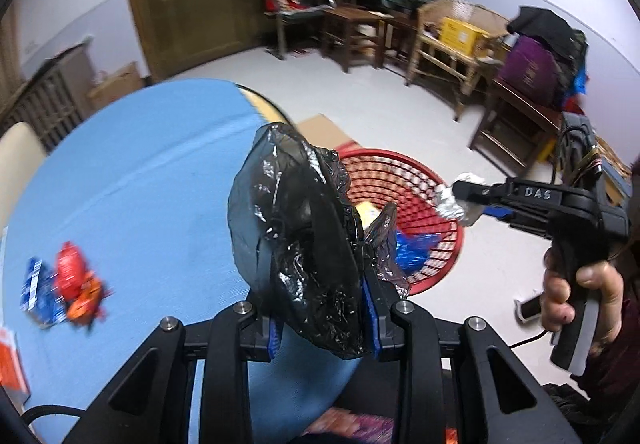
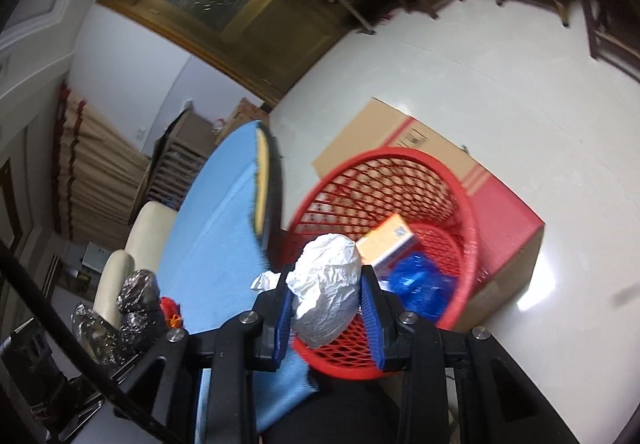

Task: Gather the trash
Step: 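Carry the white tissue with the right tool while the left tool carries the black bag over the red wastebasket, then open the right tool to drop the tissue while the left tool drops the black bag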

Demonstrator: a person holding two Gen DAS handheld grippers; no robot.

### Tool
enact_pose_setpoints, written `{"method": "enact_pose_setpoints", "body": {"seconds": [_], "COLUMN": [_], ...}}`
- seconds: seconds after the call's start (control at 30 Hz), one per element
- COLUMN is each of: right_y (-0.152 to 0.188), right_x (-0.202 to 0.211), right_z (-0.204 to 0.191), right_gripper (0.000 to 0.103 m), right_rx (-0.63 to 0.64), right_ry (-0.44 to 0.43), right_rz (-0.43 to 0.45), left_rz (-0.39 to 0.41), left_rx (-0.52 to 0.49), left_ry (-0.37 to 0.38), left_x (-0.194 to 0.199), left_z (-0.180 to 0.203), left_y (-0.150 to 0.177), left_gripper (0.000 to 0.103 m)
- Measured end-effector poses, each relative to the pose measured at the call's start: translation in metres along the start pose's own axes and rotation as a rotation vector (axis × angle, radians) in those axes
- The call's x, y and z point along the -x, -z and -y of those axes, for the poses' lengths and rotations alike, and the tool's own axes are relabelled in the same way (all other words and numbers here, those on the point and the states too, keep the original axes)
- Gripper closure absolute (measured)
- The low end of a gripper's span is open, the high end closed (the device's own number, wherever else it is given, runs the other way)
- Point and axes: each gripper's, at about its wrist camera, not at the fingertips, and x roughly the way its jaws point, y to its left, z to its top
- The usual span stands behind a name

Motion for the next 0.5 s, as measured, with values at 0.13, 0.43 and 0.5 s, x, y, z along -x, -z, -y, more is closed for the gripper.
{"method": "enact_pose_setpoints", "body": {"seconds": [0.13, 0.43, 0.5], "right_y": [0.0, 0.003, 0.001], "right_x": [-0.005, -0.007, -0.003], "right_z": [0.018, 0.019, 0.015], "right_gripper": [0.068, 0.038, 0.038], "right_rx": [-0.054, -0.037, -0.027], "right_ry": [0.009, 0.013, 0.018], "right_rz": [-0.033, -0.021, 0.003], "left_rz": [-0.026, 0.005, 0.016], "left_rx": [-0.036, -0.084, -0.074], "left_ry": [0.057, 0.038, 0.022], "left_x": [-0.023, -0.035, -0.029], "left_z": [0.019, 0.024, 0.014], "left_y": [-0.014, -0.028, -0.023], "left_gripper": [0.067, 0.04, 0.04]}}
